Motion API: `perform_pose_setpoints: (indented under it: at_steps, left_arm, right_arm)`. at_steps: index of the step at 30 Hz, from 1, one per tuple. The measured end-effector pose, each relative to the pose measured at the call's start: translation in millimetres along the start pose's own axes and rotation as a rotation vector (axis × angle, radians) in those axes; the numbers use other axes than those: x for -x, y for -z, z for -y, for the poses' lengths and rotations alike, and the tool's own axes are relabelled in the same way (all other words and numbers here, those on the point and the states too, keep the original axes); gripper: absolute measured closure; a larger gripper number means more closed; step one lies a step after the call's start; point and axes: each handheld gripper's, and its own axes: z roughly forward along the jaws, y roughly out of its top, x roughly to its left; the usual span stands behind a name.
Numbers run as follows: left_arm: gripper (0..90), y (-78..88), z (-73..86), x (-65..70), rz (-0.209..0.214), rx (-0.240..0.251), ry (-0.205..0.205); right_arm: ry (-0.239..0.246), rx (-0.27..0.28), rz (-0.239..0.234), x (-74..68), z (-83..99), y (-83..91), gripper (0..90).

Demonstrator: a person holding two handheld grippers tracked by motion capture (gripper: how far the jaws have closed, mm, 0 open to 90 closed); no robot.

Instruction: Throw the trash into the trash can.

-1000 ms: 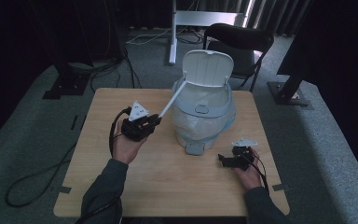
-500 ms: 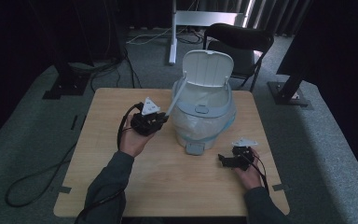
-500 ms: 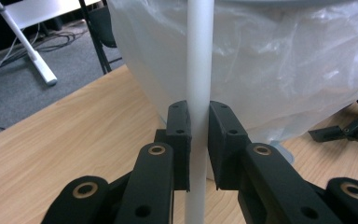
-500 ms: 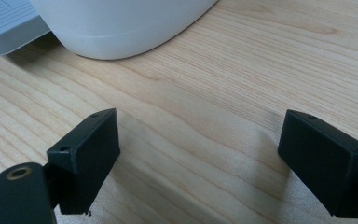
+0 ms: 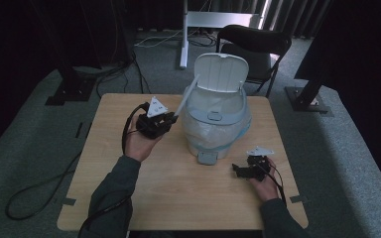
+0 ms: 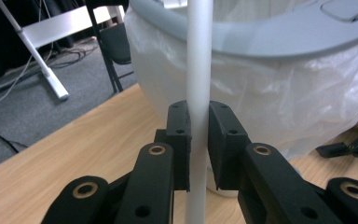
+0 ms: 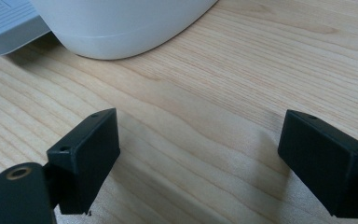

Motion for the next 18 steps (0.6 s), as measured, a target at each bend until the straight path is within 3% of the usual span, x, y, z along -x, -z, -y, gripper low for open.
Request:
perform_pose_setpoints:
  at_steps: [18]
  left_arm:
    - [79.2,5.9,-31.9,-4.9,-0.029,0.051,-0.044]
  right_arm:
    - [0.000,0.000,0.001,0.0,0.0,0.0,11.5]
